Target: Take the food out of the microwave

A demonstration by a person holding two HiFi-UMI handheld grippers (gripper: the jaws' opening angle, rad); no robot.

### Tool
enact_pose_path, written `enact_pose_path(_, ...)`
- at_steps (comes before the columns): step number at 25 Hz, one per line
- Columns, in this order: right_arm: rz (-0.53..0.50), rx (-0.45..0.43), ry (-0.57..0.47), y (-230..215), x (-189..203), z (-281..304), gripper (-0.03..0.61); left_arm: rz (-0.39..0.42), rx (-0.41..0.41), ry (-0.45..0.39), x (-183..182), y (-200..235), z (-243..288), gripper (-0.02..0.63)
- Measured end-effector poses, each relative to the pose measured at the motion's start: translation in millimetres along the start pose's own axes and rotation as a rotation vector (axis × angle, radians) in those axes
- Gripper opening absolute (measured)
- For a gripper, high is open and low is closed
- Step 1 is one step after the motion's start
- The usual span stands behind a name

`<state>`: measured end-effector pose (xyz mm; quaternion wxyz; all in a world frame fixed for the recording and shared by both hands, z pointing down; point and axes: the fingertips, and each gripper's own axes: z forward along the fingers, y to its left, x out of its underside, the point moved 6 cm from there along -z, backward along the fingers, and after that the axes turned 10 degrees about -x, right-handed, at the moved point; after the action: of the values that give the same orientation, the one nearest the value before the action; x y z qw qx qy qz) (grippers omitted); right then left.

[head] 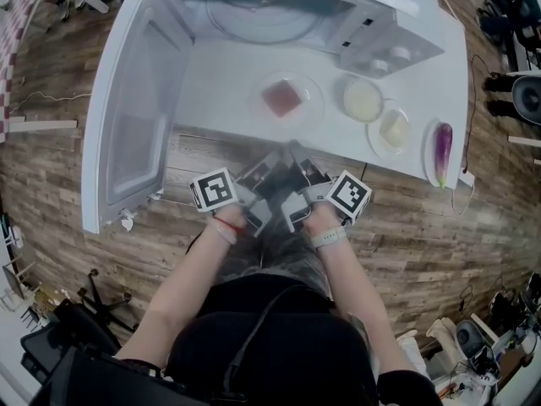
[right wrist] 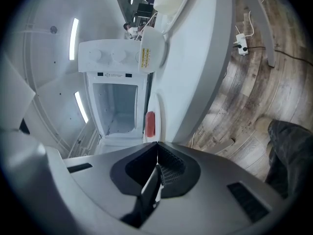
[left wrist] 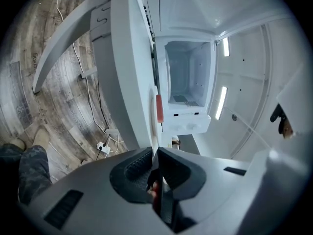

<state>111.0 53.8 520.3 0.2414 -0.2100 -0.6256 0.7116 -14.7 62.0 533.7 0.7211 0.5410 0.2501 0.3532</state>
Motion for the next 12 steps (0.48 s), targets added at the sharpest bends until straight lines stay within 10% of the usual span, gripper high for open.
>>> enact_pose_path(12,-0.027,-0.012,-0.012,3.7,-6.6,-5.5,0.021,0.177,-0.044,0.077,1.7,-1.4,-11.3,0.026)
